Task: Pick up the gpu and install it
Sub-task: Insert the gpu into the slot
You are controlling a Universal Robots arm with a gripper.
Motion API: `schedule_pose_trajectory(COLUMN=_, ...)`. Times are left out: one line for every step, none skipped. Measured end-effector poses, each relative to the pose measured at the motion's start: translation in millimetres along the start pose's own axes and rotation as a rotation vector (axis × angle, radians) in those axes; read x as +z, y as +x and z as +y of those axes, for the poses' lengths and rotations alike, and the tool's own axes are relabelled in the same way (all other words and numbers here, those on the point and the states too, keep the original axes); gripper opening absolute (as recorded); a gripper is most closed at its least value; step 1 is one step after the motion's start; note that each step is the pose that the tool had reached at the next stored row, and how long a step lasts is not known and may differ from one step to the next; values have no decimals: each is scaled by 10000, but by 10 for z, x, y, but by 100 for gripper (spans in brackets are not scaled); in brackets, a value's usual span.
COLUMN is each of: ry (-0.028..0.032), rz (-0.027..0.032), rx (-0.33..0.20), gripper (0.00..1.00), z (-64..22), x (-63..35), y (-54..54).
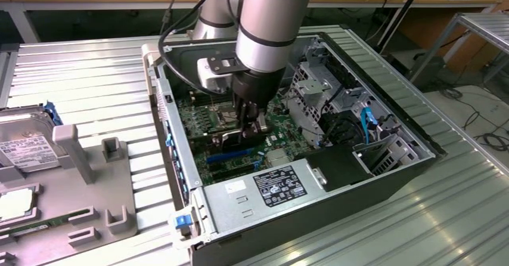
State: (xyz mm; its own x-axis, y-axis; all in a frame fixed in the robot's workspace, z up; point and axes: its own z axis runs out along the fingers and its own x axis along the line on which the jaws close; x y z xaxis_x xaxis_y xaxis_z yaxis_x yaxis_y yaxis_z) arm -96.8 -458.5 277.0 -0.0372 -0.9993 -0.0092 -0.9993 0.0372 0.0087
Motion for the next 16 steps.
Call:
schedule_pose_trajectory(ry=0, rz=12, rx=1, gripper=27, z=2, x=14, y=1)
schedule_pose_trajectory(ry=1, rz=31, rx=2, gripper=27, z=4, x=25, y=2)
schedule_pose_trajectory(ry=1, rz=54, rx=4, gripper=27, z=10, x=42, y=4)
schedule_pose_trajectory(ry=2, rz=62, rx=3, gripper=27, z=11, x=48, y=5)
schedule_pose_trajectory(ry=2, rz=70, rx=2, gripper=27, z=13, x=53, y=6)
schedule_pose_trajectory(ry=2, rz=74, rx=3, gripper=27, z=15, x=56, y=7)
schedule_pose_trajectory(ry=1, rz=75, rx=3, gripper=27, z=15, x=55, y=7)
schedule_pose_trajectory(ry=2, rz=74, rx=2, gripper=27, z=15, x=56, y=7)
schedule_pose_trajectory(ry=2, rz=73, rx=2, gripper=27, z=15, x=56, y=6)
schedule_pose_trajectory(ry=2, rz=73, rx=3, gripper=27, z=15, x=57, y=6)
schedule_pose_trajectory(ry=4, rz=72, rx=3, gripper=27, z=16, x=63, y=6)
schedule_pose_trajectory(ry=5, rz=72, rx=3, gripper=27, z=17, x=75, y=6)
schedule_pose_trajectory(ry=4, rz=74, rx=3, gripper=27, z=17, x=86, y=6)
schedule_pose_trajectory(ry=3, rz=74, rx=3, gripper=27, z=17, x=85, y=7)
schedule_pose_trajectory(ry=4, rz=74, rx=3, gripper=27, z=17, x=86, y=6)
schedule_pose_trajectory(ry=3, rz=75, rx=3, gripper=27, z=17, x=85, y=7)
